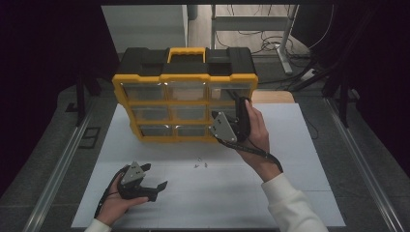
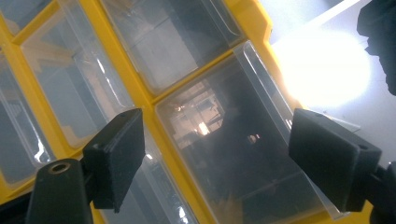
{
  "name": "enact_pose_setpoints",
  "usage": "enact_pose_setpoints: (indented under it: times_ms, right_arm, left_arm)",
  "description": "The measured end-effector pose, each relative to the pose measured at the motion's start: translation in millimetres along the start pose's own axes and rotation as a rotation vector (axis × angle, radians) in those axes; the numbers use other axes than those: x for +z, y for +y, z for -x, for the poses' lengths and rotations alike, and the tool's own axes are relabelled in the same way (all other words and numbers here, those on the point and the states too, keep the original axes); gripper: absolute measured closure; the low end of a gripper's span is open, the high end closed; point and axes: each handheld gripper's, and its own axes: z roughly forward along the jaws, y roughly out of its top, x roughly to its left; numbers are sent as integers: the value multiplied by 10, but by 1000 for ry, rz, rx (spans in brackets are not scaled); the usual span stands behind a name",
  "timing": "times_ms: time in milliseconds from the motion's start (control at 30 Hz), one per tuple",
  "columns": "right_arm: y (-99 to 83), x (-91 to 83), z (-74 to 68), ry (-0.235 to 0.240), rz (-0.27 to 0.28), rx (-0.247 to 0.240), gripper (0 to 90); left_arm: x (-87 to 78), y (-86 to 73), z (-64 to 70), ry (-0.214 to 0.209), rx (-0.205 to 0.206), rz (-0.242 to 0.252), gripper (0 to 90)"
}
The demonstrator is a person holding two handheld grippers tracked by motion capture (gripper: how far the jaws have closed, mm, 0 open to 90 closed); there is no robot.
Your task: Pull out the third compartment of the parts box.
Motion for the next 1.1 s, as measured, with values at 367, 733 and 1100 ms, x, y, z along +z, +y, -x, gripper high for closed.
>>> enact_pose_setpoints:
  times_ms: [367,733,1100]
  right_arm:
    - [0,86,44,-6,-16,-7,197]
    - [-6,137,117,-40,-23,-14,206]
    - [-2,186,168,-71,-44,-30,268]
  left_arm:
    - [-5,2,-2,-1,-5,7,106]
    - [-6,3,-2,-1,-5,6,106]
    - [-7,4,-2,0,-3,4,106]
